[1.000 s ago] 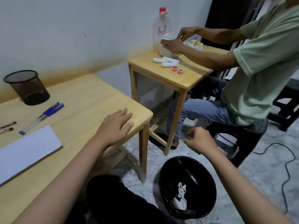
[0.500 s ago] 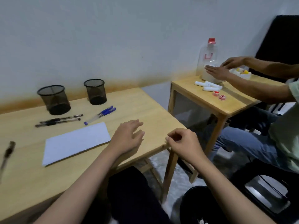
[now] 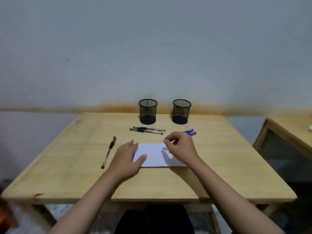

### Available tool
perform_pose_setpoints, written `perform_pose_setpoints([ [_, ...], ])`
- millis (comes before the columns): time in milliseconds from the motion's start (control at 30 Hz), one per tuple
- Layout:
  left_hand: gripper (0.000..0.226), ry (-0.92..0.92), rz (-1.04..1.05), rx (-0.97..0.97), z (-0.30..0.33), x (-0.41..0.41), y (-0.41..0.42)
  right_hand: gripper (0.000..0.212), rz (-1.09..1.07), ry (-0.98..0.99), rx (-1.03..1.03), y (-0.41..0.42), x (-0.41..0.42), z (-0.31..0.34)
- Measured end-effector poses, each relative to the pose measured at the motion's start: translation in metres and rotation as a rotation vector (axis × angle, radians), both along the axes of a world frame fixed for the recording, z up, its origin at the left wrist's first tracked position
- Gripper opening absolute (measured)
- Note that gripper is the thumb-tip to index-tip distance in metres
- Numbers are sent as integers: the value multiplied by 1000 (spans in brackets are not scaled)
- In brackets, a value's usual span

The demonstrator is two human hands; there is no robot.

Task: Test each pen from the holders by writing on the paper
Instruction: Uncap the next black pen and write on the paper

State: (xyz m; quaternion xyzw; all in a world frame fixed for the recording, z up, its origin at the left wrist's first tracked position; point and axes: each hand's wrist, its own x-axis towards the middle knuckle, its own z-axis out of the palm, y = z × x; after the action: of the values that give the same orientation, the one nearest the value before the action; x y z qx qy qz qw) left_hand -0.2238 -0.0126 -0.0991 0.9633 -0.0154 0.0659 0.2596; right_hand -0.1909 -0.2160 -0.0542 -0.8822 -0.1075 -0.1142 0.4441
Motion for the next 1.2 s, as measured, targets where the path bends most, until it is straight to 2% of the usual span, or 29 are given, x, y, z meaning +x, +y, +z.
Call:
perform_pose_setpoints([
  [100, 69, 46, 0, 48, -9, 0, 5, 13, 38, -23, -69, 28, 38, -3],
  [400, 66, 26, 15, 93, -17, 2, 7, 18, 41, -75, -514, 56, 114, -22],
  [600, 65, 6, 28, 80, -19, 2, 7, 16, 115, -110, -571, 60, 123, -31],
  [667, 67, -5, 21, 22, -19, 1, 8, 16, 164, -126, -519, 57, 119, -29],
  [733, 68, -49, 27, -106, -18, 0, 9, 14, 231, -110, -383, 51, 109, -23],
  [800, 66, -178, 73, -232, -15, 0, 11, 10, 301, -102, -252, 43, 96, -16],
  [900, 58, -418, 123, -246, -7, 5, 19, 6, 373, -79, -129, 29, 73, -6],
  [1067, 33, -541, 125, -316, 14, 13, 19, 11, 422, -67, 7, 6, 44, 4],
  [1133, 29, -542, 126, -430, 23, 12, 9, 13, 394, -29, 199, 0, 38, 6],
  [1200, 28, -524, 116, -514, 30, 12, -2, 14, 338, 18, 487, -3, 31, 10],
])
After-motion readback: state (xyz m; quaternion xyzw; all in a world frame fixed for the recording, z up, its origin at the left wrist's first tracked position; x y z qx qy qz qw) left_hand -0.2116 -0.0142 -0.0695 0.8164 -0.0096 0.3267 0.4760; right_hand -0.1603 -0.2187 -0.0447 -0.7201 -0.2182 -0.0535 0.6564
